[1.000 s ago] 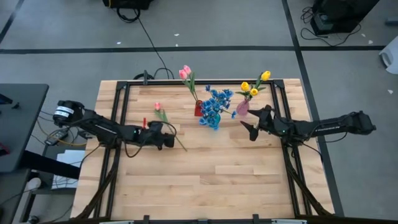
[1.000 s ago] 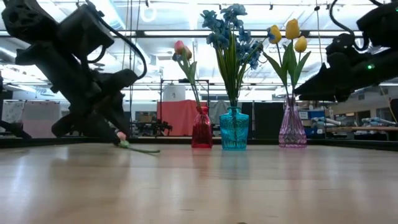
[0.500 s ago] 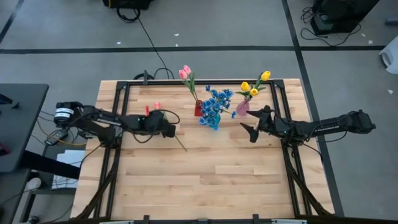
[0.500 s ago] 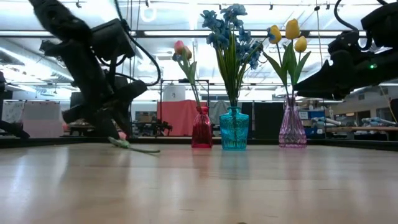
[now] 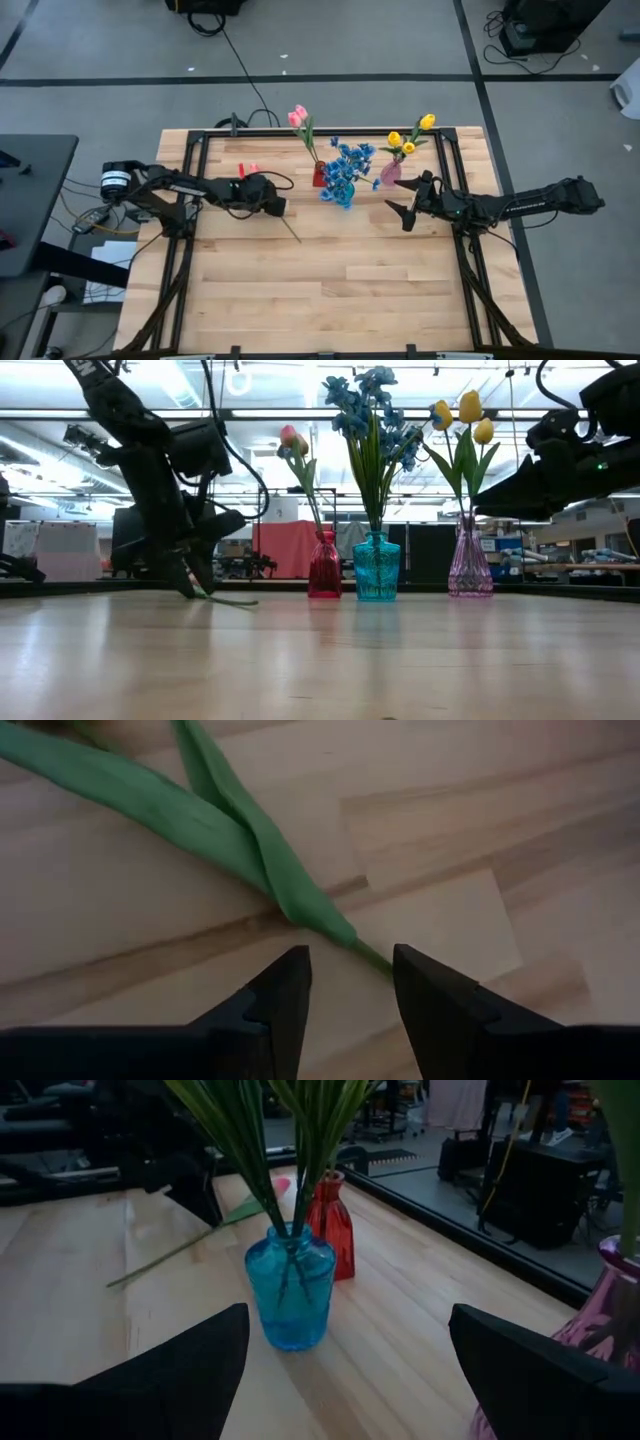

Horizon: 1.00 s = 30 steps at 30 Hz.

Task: Sort flowers into vase by color
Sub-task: Put the pink flower into the red vase

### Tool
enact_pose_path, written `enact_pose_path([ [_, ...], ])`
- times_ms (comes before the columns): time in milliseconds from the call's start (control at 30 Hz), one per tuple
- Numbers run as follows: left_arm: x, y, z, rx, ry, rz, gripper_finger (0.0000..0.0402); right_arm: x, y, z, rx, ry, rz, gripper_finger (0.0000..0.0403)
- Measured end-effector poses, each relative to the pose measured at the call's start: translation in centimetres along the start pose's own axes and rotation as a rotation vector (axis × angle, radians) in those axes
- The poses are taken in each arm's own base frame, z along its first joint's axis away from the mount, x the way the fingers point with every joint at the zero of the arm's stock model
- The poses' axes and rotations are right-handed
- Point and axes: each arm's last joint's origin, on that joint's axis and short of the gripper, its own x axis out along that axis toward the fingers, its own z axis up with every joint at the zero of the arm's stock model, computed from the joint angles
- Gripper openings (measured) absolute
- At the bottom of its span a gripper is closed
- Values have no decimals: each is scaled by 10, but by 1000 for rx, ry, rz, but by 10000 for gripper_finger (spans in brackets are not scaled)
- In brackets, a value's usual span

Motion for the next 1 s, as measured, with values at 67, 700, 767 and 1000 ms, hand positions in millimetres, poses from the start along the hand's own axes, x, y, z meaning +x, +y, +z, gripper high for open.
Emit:
enact_pose_path([
  [67,2,1,3,30,2,16,156,0,0,0,1,4,2,355],
  [700,-42,-17,49,270,66,279,98,5,3,-11,47,99,9,355],
  [767,-41,-17,49,256,62,277,92,5,4,-12,48,106,17,355],
  [1000,-32,-8,40,91,39,300,100,5,9,-11,37,88,29,355],
])
